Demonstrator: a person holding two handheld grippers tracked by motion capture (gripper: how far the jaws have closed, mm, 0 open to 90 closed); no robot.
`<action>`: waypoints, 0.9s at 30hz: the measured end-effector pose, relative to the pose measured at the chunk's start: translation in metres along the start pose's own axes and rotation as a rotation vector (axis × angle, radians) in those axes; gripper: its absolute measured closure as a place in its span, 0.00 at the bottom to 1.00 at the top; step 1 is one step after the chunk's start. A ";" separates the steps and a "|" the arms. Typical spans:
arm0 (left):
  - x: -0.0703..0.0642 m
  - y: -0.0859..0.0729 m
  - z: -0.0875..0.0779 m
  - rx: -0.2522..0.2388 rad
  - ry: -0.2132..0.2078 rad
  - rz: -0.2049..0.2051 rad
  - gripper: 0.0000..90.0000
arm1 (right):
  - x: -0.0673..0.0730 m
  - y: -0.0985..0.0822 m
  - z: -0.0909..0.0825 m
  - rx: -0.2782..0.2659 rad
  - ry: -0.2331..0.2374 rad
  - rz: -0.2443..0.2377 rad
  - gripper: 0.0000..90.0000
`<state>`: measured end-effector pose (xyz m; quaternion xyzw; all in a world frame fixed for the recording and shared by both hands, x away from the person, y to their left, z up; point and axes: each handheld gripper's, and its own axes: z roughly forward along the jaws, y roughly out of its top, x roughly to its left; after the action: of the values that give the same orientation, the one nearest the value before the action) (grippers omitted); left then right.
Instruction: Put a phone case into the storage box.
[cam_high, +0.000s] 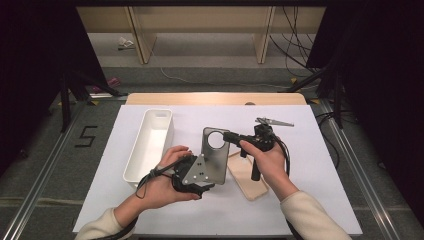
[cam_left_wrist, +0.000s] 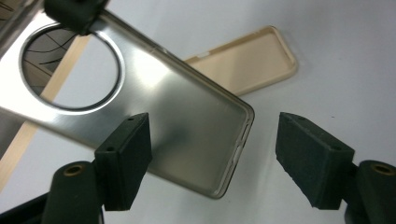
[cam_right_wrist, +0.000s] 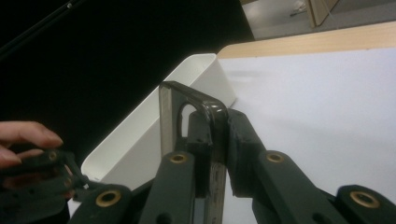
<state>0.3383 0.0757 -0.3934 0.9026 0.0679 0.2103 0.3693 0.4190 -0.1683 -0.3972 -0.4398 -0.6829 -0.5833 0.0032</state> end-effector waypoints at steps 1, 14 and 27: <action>0.002 -0.001 -0.002 -0.001 0.010 -0.004 0.30 | 0.000 0.001 -0.001 -0.004 -0.007 -0.011 0.91; 0.024 -0.009 -0.012 -0.073 0.135 -0.209 0.27 | 0.000 0.001 -0.004 0.002 0.015 -0.085 0.91; 0.037 -0.016 -0.018 -0.171 0.158 -0.415 0.32 | 0.005 0.000 -0.009 -0.008 0.014 -0.167 0.91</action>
<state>0.3644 0.1090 -0.3804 0.8155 0.2625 0.2050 0.4732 0.4113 -0.1730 -0.3915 -0.3771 -0.7150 -0.5872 -0.0421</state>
